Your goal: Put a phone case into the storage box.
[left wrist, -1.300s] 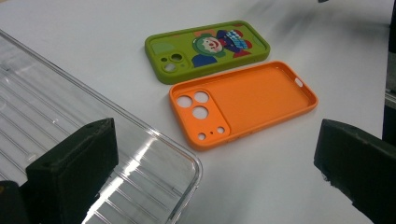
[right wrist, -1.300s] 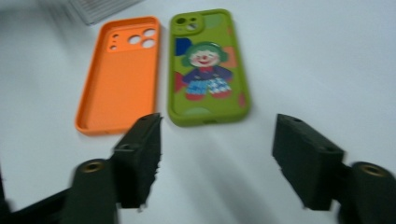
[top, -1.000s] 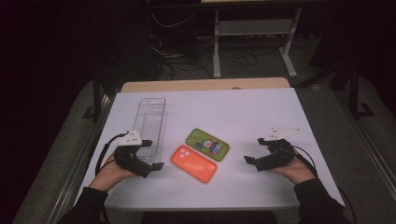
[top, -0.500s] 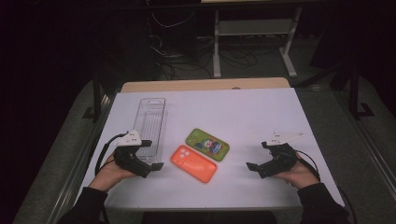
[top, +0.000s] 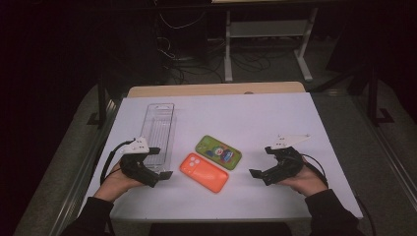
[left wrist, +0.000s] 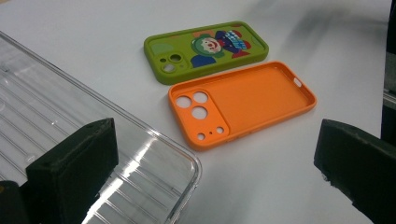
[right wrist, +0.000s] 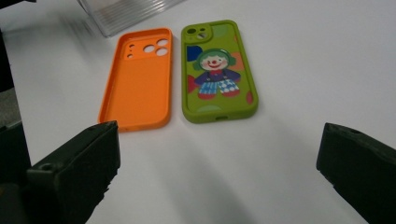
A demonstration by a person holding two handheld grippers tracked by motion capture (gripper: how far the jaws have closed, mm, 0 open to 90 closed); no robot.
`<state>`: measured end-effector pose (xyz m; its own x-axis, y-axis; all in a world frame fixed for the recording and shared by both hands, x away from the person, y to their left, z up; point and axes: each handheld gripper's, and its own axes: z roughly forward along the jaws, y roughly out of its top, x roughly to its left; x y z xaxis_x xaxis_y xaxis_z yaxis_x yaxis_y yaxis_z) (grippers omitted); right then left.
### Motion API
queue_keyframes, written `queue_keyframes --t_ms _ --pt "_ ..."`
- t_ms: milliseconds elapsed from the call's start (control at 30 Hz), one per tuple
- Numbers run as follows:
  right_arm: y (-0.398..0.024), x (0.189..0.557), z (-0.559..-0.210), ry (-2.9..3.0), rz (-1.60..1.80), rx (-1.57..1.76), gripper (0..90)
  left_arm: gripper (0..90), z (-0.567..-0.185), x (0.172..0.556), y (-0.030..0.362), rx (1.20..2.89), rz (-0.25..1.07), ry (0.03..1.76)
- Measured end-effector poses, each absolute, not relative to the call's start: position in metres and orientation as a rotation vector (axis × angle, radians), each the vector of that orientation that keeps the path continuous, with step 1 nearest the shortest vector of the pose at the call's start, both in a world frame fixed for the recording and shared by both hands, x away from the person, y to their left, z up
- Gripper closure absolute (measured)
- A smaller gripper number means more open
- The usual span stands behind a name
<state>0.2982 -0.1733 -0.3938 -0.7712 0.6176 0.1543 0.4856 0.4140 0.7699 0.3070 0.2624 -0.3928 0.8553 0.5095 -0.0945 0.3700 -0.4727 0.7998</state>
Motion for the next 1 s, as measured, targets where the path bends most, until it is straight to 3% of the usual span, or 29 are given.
queue_keyframes --t_ms 1000 --pt "-0.103 0.323 -0.379 2.602 1.237 0.945 0.0 0.0 -0.393 0.307 0.261 2.114 0.176 0.631"
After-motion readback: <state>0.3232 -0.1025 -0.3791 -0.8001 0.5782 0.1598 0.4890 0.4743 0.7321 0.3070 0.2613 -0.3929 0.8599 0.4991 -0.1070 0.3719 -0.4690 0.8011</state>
